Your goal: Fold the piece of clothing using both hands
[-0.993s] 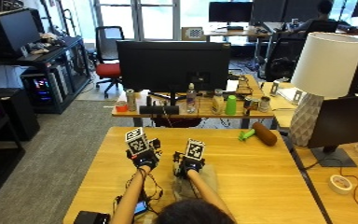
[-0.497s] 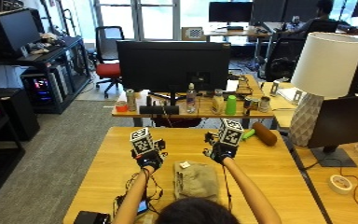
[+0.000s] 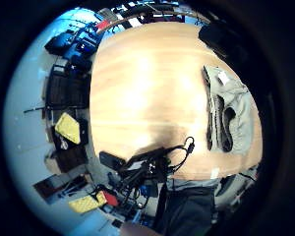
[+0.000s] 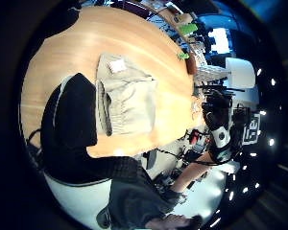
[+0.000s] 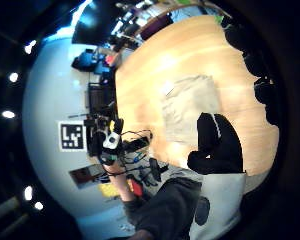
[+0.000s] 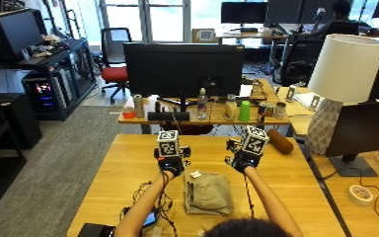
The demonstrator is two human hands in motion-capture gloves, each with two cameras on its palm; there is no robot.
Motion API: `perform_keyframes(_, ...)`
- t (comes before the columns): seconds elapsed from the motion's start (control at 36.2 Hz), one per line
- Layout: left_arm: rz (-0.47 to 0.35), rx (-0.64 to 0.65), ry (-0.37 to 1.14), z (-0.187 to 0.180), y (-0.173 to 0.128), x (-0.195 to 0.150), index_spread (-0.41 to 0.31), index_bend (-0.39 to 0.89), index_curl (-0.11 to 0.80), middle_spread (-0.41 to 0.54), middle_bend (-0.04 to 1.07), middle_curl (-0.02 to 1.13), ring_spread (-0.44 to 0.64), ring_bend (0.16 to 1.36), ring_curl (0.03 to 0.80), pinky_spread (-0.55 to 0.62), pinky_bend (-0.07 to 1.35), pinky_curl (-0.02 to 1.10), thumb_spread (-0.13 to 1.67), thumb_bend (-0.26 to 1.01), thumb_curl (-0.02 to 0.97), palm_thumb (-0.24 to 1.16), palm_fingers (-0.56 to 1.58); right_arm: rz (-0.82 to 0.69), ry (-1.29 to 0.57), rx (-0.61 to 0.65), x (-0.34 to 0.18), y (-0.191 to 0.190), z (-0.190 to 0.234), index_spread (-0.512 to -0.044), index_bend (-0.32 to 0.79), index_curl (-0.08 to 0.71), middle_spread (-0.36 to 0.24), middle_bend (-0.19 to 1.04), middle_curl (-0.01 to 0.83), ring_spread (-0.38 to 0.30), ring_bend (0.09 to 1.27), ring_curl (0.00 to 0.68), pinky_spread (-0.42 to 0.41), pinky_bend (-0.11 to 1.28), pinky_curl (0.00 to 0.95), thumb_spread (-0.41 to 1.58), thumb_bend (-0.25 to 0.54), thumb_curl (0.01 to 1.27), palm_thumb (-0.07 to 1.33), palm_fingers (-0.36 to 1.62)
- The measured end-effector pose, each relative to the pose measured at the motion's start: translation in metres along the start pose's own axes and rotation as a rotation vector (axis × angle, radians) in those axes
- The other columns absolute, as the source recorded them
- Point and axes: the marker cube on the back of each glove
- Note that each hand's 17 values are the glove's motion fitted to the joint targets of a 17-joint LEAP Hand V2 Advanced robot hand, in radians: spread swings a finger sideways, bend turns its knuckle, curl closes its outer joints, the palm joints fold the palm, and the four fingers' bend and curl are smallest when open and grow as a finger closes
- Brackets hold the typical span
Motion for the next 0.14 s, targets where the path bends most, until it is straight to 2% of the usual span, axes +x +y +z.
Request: perform_keyframes(0.14,0.013,-0.016,-0.072,0.0021,-0.0093,0.0088,-0.056,0.17,0.383,0.111,0.15,0.28,0.15,0.54,0.328,0.24,0.34,0.36,1.45,0.01,0.281,0.33,0.39,0.003,-0.012,-0.006,0.0029,0.0028,-0.0005,-0.258,0.03,0.067,-0.061,0.27,0.447,-0.142,0.74,0.392,-0.177,0.84,0.375,1.12,-0.016,0.43,0.95,0.85)
